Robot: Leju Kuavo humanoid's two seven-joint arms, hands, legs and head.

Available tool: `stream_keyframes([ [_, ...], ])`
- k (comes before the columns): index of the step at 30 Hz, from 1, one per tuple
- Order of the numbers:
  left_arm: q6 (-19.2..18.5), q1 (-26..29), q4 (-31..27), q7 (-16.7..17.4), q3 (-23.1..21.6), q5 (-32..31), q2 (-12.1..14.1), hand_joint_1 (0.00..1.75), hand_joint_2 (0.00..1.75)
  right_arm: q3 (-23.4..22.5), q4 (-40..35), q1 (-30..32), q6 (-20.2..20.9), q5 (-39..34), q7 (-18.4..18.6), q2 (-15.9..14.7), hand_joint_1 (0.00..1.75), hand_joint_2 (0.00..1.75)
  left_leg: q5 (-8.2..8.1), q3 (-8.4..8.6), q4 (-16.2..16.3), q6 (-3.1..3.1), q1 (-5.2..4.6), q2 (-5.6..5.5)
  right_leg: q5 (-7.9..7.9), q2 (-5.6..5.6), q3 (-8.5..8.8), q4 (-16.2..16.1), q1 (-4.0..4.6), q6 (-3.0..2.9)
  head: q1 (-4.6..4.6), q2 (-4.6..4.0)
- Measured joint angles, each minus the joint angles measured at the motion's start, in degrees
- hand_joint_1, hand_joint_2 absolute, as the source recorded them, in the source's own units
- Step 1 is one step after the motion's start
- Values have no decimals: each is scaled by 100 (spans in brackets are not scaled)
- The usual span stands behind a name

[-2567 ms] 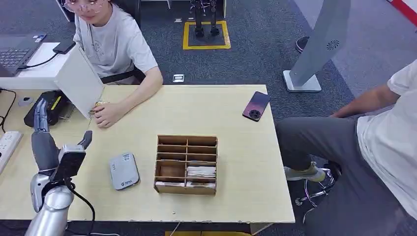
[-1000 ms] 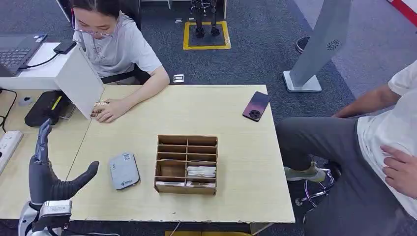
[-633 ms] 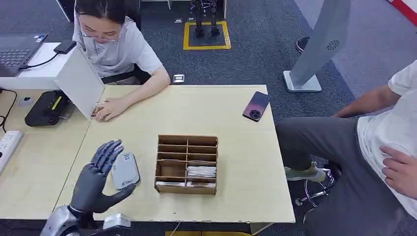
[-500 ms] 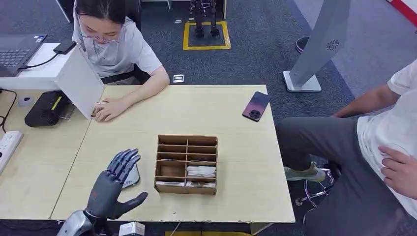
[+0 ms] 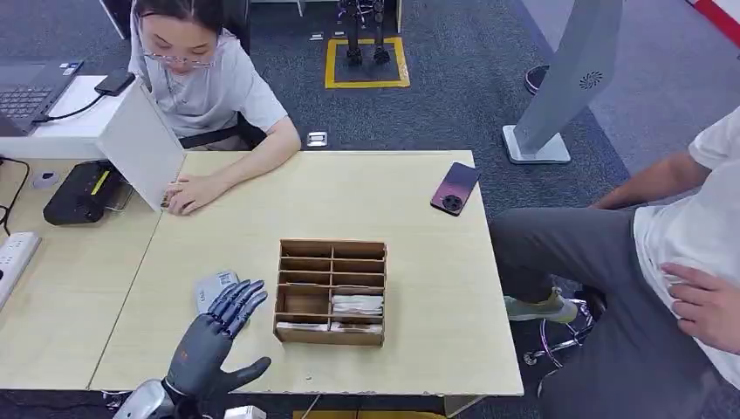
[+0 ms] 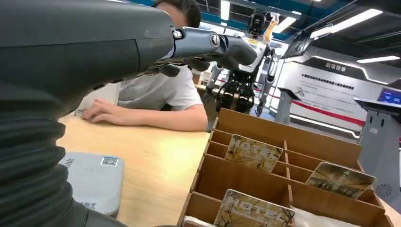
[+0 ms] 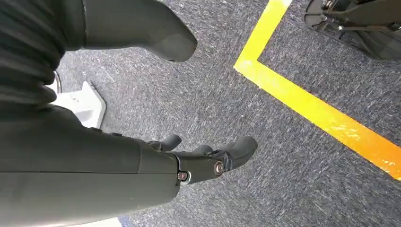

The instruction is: Pass the card to the sensor for recognition and then transmit it.

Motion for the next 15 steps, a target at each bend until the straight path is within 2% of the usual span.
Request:
stream_keyframes([
  [8, 53, -39, 68, 96, -52, -37, 44, 0, 175, 7, 0, 0, -4, -33, 2, 0, 0, 175, 0, 1, 0, 0, 1, 0, 0, 0, 0, 0, 0, 0, 0, 0],
  [15, 542, -147, 181, 858, -55, -1140, 74, 0, 175, 48, 0, 0, 4, -120, 4, 0, 0, 175, 0, 1, 0, 0, 1, 0, 0, 0, 0, 0, 0, 0, 0, 0],
])
